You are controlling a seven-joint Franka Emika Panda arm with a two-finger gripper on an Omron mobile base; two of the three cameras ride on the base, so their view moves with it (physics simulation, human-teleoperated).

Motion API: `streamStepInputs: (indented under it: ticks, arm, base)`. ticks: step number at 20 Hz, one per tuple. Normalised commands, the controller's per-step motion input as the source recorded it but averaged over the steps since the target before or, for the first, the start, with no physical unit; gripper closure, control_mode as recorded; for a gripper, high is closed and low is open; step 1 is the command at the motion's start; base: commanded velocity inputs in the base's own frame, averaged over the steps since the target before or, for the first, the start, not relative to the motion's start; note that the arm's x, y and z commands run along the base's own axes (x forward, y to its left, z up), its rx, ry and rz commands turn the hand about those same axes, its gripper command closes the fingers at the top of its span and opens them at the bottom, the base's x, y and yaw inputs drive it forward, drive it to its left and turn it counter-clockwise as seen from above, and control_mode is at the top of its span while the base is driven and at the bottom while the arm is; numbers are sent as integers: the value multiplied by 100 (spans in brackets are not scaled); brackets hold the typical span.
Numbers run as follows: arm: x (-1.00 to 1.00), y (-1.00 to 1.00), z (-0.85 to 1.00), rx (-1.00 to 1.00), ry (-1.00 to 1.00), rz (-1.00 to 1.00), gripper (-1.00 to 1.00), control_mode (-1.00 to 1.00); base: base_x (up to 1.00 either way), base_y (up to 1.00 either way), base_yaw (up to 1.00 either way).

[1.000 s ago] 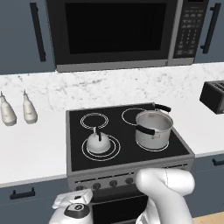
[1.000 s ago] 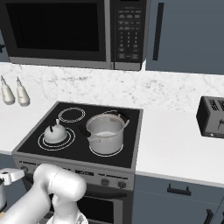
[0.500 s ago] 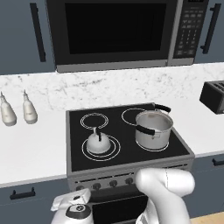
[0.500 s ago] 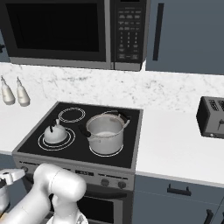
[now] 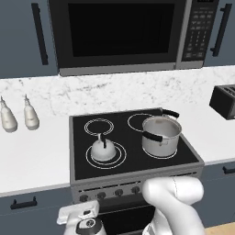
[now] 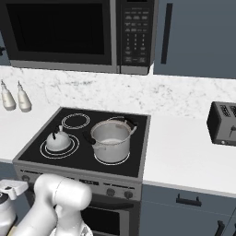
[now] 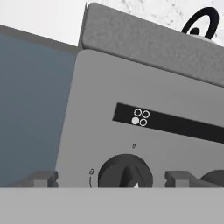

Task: Pick the kettle from the counter and place it on a stove burner. Then turn the burner on.

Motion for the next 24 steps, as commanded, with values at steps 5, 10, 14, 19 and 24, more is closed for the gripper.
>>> streamStepInputs:
  ticks: [5, 10, 14, 19, 24]
  arm:
    - [-1, 0, 0, 8, -21, 0, -100, -100]
    - [0, -2, 1, 5, -9, 0, -100, -100]
    - [-6, -14, 0, 5, -8, 0, -100, -100]
    - [-10, -7, 8, 2, -10, 0, -100, -100]
    - [-8, -2, 19, 0, -5, 5, -100, -100]
  base:
    - [0, 0, 0]
    - [0, 0, 0]
    - [0, 0, 0]
    - [0, 0, 0]
    - [0, 0, 0]
